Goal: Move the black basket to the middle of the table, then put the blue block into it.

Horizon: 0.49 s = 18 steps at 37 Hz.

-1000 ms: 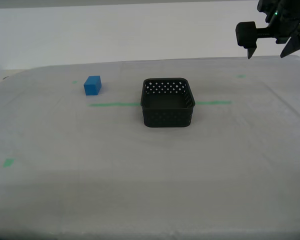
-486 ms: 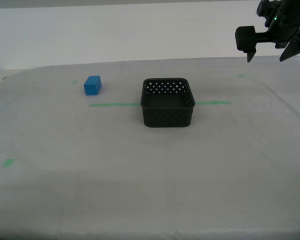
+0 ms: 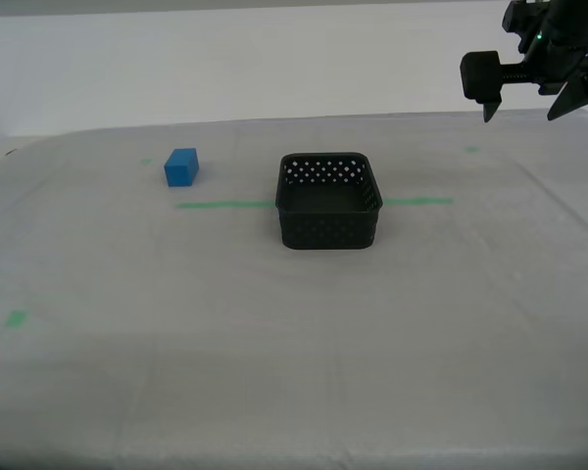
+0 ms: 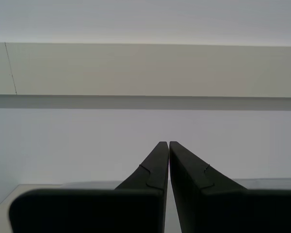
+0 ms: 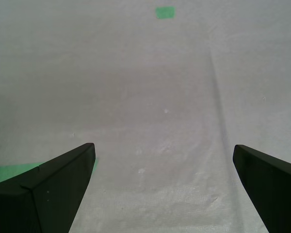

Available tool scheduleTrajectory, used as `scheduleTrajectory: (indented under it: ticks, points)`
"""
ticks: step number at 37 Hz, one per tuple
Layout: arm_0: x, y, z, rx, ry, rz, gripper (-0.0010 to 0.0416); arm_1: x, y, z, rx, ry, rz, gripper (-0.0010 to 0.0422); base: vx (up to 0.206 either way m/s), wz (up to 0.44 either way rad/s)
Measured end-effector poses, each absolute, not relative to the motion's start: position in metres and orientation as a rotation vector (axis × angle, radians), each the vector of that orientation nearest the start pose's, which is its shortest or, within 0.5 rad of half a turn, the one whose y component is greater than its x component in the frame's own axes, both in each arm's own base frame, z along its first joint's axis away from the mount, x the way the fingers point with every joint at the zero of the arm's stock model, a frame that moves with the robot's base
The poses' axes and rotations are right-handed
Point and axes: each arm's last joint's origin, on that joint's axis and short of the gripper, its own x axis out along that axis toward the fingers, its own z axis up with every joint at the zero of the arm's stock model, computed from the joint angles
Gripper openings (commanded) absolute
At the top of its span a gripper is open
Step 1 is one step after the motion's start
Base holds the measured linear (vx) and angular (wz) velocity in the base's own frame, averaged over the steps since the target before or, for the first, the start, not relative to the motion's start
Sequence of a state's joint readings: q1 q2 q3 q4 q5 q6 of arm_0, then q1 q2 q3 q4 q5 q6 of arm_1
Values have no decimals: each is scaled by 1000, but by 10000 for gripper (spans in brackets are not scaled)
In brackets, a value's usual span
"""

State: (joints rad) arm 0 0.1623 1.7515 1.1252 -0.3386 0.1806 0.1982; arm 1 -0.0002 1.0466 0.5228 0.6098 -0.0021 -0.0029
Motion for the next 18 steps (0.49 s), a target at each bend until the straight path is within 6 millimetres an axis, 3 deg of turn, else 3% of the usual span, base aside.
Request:
scheduleTrajectory:
  ticks: [18]
  points:
    - [352, 53, 189, 18, 943, -110, 399, 226, 0, 270, -3, -86, 2, 0, 0, 0]
